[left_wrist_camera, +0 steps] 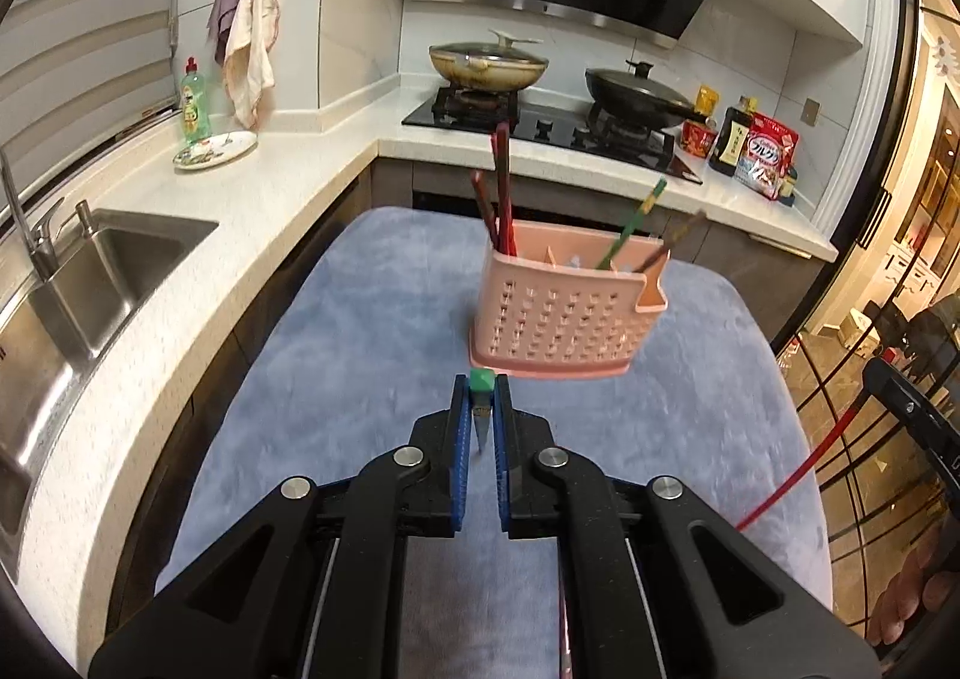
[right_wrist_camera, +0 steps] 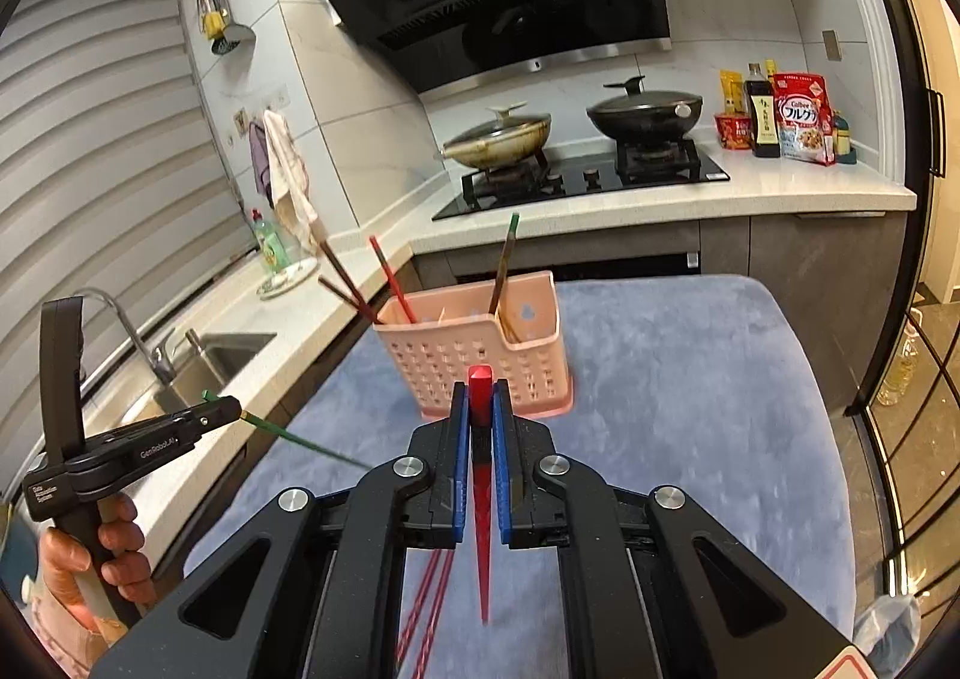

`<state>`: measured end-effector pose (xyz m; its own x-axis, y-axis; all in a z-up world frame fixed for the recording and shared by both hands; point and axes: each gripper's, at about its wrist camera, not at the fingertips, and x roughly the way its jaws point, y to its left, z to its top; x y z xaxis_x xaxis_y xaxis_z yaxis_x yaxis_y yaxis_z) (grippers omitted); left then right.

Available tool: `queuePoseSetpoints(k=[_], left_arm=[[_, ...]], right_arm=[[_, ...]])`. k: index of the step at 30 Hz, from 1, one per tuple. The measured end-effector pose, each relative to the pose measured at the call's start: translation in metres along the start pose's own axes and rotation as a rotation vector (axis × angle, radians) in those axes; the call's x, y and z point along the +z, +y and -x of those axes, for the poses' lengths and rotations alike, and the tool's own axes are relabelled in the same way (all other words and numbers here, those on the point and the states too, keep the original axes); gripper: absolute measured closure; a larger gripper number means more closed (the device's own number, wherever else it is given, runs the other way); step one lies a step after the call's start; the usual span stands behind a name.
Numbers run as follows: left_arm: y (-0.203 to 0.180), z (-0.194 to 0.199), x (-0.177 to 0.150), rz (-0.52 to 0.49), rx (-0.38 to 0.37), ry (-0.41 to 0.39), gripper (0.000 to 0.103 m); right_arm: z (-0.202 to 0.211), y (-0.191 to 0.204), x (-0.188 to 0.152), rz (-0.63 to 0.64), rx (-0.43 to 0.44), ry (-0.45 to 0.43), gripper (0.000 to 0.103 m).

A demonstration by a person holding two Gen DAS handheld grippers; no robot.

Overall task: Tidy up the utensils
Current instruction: 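Lift both held chopsticks and carry them above the pink holder, then lower both chopsticks into the pink holder and open both grippers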

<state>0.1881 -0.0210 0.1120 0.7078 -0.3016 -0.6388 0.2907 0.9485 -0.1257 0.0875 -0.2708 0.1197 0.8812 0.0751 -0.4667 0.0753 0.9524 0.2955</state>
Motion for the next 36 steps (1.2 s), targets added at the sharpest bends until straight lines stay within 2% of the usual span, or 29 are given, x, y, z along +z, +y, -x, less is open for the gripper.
queuePoseSetpoints(k=[4, 15, 20, 26, 36], left_arm=[[-0.006, 0.004, 0.031, -0.016, -0.004, -0.057, 0.096], [-0.022, 0.024, 0.126, 0.002, -0.059, -0.239, 0.096], [-0.029, 0.014, 0.157, 0.002, -0.054, -0.299, 0.096], [-0.027, -0.019, 0.165, 0.013, -0.044, -0.283, 0.096], [-0.019, -0.059, 0.152, 0.024, -0.032, -0.208, 0.096]], right_arm=[[-0.008, 0.003, 0.026, 0.003, 0.006, -0.041, 0.096], [-0.039, 0.007, 0.124, -0.05, 0.048, -0.213, 0.096], [-0.058, 0.011, 0.162, -0.047, 0.047, -0.269, 0.096], [-0.094, 0.012, 0.17, -0.039, 0.02, -0.249, 0.096], [-0.141, 0.007, 0.141, -0.024, -0.01, -0.136, 0.096]])
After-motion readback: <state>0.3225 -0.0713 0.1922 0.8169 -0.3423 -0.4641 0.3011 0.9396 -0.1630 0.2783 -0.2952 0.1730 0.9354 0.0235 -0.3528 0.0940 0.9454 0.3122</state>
